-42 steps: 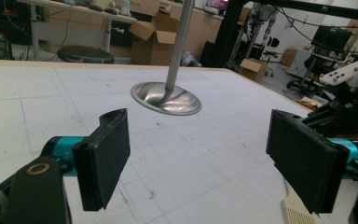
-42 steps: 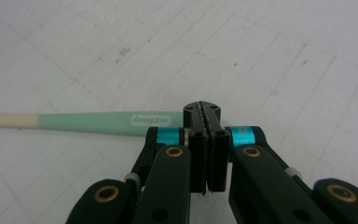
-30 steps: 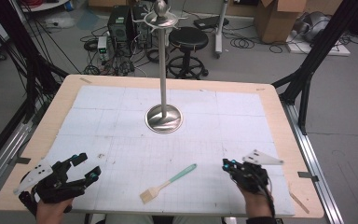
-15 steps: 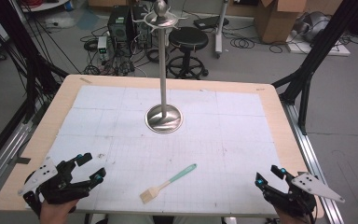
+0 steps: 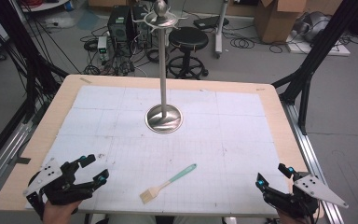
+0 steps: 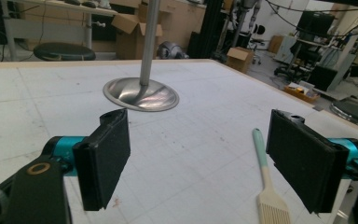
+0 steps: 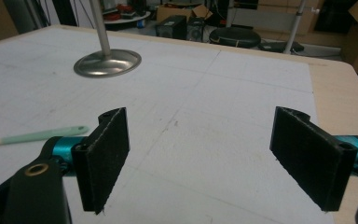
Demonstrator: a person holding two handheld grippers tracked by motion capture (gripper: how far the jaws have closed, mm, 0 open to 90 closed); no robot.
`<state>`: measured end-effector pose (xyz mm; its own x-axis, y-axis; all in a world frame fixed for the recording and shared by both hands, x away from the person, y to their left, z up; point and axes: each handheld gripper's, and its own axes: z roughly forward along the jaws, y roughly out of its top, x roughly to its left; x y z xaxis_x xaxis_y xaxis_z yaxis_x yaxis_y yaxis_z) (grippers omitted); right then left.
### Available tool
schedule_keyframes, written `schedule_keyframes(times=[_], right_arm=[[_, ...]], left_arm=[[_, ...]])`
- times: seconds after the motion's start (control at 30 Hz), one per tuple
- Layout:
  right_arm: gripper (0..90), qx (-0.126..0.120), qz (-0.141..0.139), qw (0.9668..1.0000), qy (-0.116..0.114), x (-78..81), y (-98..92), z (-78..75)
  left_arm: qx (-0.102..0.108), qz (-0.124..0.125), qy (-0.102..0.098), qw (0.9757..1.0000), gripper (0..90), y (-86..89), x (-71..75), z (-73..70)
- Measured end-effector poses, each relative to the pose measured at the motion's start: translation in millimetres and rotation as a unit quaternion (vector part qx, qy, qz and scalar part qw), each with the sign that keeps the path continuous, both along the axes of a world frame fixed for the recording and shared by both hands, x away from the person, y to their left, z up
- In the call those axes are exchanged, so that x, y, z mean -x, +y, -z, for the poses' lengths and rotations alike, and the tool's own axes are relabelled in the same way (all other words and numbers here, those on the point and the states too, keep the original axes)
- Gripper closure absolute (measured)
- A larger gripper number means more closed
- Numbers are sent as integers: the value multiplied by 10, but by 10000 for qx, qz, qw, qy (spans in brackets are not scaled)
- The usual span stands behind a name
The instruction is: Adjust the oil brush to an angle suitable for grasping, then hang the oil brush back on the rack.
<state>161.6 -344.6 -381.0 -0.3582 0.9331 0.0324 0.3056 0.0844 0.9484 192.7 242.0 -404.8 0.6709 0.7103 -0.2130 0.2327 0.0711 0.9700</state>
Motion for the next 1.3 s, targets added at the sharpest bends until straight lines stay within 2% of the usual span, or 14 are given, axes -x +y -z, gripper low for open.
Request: schedule_keyframes(times=[0.1,0.23,0.37,0.47,0.63,0.7,0.8,0.87,0.93,1.1,1.2,1.3], right_arm=[[173,-125,112,9998,-69,-6,-13,-20],[173,-42,78,9999,-54,-9,0,-14],[168,-50,70,9999,-60,-20,22,-18],[167,-51,30,10000,28,-53,43,3],[166,-23,-85,10000,7,-85,85,-1],[166,4,-136,9999,40,-92,90,8],[167,-34,-150,9999,55,-95,81,21],[167,-46,-151,9999,69,-102,73,21],[166,-41,-138,9999,72,-107,76,20],[167,21,-166,9998,76,-103,95,18],[167,-6,-162,9998,96,-97,95,17],[166,-36,-138,9999,60,-89,80,10]], left_arm=[[33,18,-1,10000,243,-34,-20,3],[-76,80,34,9999,241,-61,-13,18],[-66,102,54,9999,241,-57,-3,16],[-84,113,94,9999,241,-62,7,16],[-248,208,182,9993,222,-141,8,-3],[-345,333,197,9987,233,-204,14,-24],[-533,607,324,9962,301,-296,-29,-49],[-501,658,426,9957,302,-360,-62,-50],[-565,745,512,9943,303,-445,-97,-49],[-900,1085,657,9878,299,-740,-186,-63],[-907,1139,853,9857,283,-901,-258,-56],[-1128,1277,935,9809,287,-1071,-324,-33]])
